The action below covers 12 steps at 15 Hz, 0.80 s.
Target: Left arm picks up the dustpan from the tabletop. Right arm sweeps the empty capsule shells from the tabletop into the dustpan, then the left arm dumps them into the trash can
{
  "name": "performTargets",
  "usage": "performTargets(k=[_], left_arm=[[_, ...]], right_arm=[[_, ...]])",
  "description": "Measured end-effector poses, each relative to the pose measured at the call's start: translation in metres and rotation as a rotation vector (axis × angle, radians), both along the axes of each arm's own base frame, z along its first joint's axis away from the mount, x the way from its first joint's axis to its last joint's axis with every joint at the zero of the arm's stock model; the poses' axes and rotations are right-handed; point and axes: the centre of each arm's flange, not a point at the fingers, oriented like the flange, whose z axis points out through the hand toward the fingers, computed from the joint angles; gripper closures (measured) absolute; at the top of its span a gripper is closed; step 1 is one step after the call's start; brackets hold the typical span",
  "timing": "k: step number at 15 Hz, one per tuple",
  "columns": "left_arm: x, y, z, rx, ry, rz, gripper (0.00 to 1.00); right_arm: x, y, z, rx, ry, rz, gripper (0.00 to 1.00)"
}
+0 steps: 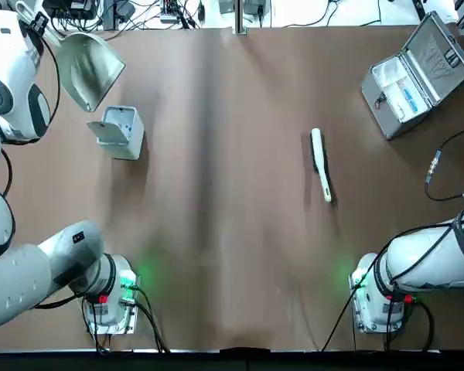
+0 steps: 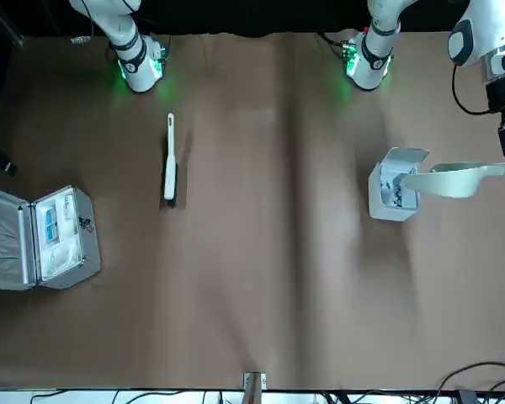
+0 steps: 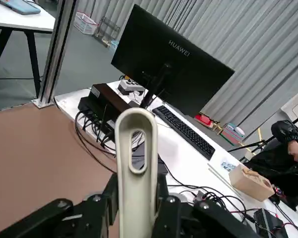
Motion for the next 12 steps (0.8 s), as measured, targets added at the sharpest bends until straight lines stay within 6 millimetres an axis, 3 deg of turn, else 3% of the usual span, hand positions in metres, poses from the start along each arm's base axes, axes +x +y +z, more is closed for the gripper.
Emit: performTargets(k=[12], left_arm=[[-0.017,-0.015,-0.008,0.015,0.017,-0.016,0.67]], right_arm=[[0.000,-0.008,-0.006,0.001,0.014,-0.016,0.02]])
